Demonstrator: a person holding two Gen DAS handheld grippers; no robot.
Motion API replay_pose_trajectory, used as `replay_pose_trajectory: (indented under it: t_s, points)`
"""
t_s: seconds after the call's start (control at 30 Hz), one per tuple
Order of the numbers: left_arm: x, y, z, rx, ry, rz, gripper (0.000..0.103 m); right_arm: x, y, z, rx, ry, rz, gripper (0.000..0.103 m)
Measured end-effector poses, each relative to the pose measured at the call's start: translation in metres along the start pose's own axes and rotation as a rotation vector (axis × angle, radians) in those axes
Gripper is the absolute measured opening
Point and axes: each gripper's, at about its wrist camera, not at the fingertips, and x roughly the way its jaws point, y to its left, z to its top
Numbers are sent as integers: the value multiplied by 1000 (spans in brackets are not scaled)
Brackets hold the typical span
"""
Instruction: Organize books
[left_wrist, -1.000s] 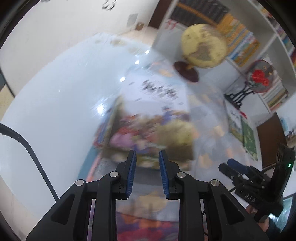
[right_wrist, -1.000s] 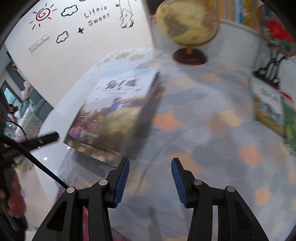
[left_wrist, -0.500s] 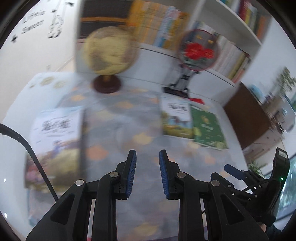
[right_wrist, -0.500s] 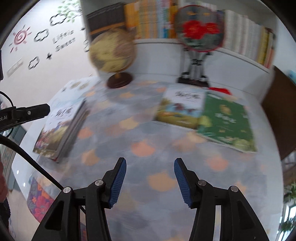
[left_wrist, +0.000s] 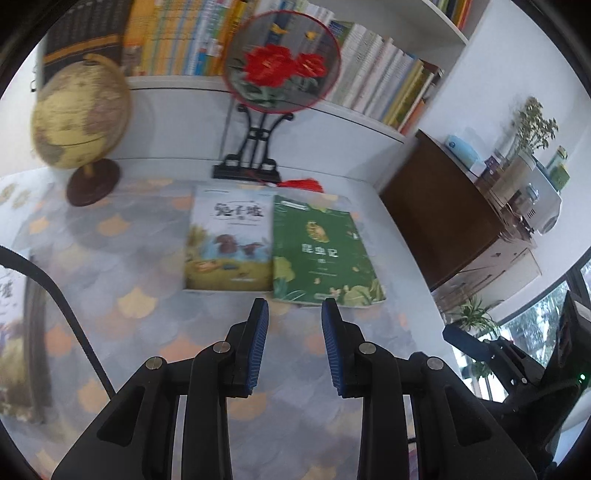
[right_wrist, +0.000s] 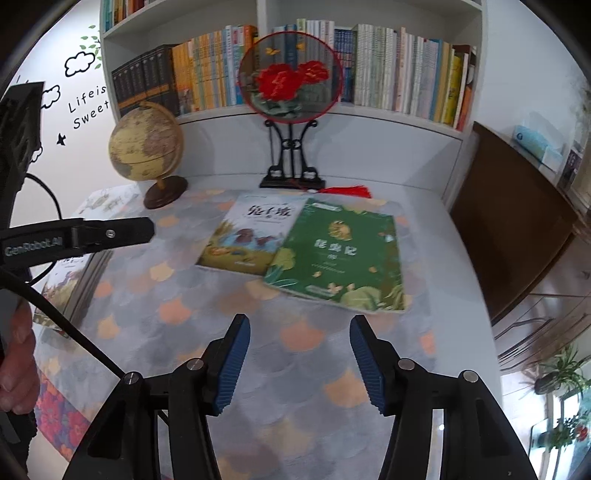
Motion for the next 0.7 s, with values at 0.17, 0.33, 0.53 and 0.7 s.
replay_pose_trajectory:
  t_s: [0.17, 0.33, 0.53, 0.7]
  points:
    - [28, -8, 11, -2, 25, 2, 27, 7, -17, 8, -25, -11, -32, 66]
    - [56, -7, 24, 9, 64, 30, 27, 28, -25, 16, -53, 13, -69, 66]
    - [95, 1, 37, 7, 117, 58, 27, 63, -38, 26, -34, 57, -62, 66]
    - [133, 10, 43, -9, 176, 64, 27, 95, -54, 34, 0, 96, -53, 66]
